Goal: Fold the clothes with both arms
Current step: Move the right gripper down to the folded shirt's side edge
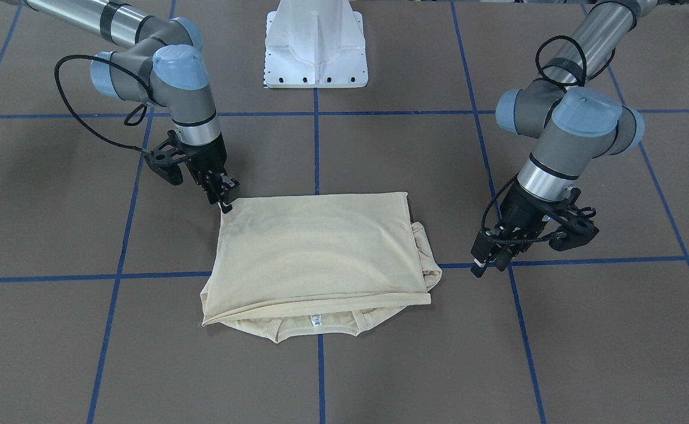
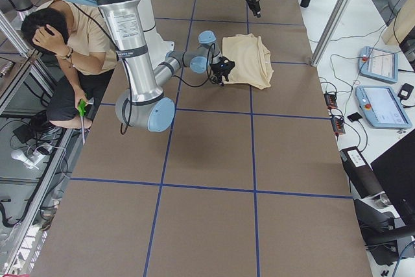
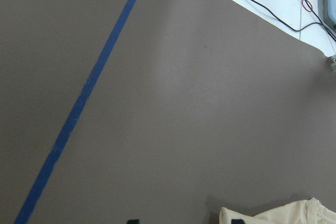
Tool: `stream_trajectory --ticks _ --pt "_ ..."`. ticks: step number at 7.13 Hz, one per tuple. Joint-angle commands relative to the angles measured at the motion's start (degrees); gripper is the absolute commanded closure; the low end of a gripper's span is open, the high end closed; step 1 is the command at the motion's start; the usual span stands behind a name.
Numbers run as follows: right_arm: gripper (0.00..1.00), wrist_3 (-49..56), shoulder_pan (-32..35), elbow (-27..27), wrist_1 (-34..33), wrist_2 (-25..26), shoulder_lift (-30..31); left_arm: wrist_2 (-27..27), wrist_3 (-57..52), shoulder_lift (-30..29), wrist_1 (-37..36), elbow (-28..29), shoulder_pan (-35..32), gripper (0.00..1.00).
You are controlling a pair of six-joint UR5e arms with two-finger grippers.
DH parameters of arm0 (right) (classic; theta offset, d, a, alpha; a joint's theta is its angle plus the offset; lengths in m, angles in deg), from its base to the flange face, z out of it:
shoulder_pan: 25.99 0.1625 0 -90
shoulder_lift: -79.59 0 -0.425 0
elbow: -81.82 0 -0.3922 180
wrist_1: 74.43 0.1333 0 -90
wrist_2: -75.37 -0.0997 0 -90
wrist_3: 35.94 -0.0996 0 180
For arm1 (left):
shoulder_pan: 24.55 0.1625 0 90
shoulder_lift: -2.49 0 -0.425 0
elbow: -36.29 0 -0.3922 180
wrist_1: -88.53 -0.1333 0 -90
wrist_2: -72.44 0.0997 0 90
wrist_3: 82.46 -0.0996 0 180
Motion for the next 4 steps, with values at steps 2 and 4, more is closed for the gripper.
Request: stream_trajectory --ticks 2,4 --pt "1.00 0.42 0.38 -1.27 -0.02 -0.68 0.01 0.00 0.00 0.08 0.00 -0.02 -0.09 0.34" --pt "1.00 -0.01 0.12 -10.80 -0.72 -1.21 7.34 -0.52 0.26 -0.26 0.09 -1.50 -0.09 0.30"
